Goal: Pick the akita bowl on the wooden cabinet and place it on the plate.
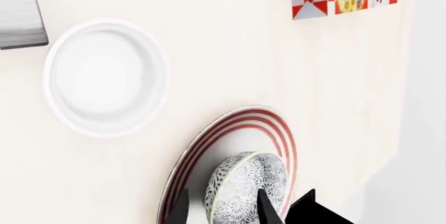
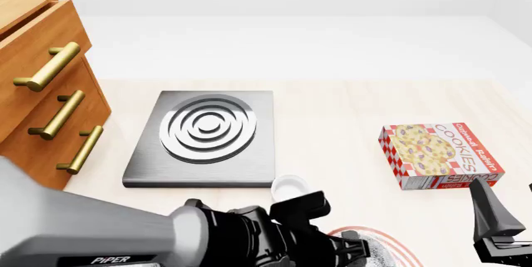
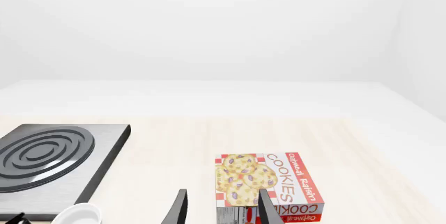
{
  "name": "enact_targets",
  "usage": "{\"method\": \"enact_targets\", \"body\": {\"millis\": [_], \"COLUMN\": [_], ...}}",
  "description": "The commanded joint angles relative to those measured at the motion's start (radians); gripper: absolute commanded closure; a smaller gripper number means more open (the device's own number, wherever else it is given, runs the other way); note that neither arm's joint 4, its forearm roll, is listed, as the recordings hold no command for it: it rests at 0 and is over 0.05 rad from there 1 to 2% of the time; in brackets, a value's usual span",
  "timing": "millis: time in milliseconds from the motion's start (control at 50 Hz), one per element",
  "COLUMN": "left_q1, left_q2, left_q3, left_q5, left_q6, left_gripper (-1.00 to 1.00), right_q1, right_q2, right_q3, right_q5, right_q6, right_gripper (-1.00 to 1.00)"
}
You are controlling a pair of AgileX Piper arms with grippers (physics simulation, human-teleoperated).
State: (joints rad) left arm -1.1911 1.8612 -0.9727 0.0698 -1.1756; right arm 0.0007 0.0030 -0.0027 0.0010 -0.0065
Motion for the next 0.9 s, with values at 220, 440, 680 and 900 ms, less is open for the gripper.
{"method": "enact_targets", "body": {"millis": [220, 440, 680, 900], "left_q1": [0.008, 0.018, 0.082, 0.125], "left_q2": [-0.042, -0.084, -0.173, -0.278], "left_q3": [-0.022, -0.026, -0.023, -0.021], "left_q5": [0.036, 0.078, 0.14, 0.203], "left_q6": [0.052, 0.08, 0.148, 0.195], "left_gripper": [-1.0, -1.0, -1.0, -1.0], "right_q1": [0.0, 0.0, 0.0, 0.0], "right_q2": [0.0, 0.0, 0.0, 0.0], "right_q3": [0.0, 0.0, 0.0, 0.0], "right_q5": [0.0, 0.0, 0.0, 0.0], "right_q6": [0.0, 0.0, 0.0, 0.0], "right_gripper": [-1.0, -1.0, -1.0, -1.0]}}
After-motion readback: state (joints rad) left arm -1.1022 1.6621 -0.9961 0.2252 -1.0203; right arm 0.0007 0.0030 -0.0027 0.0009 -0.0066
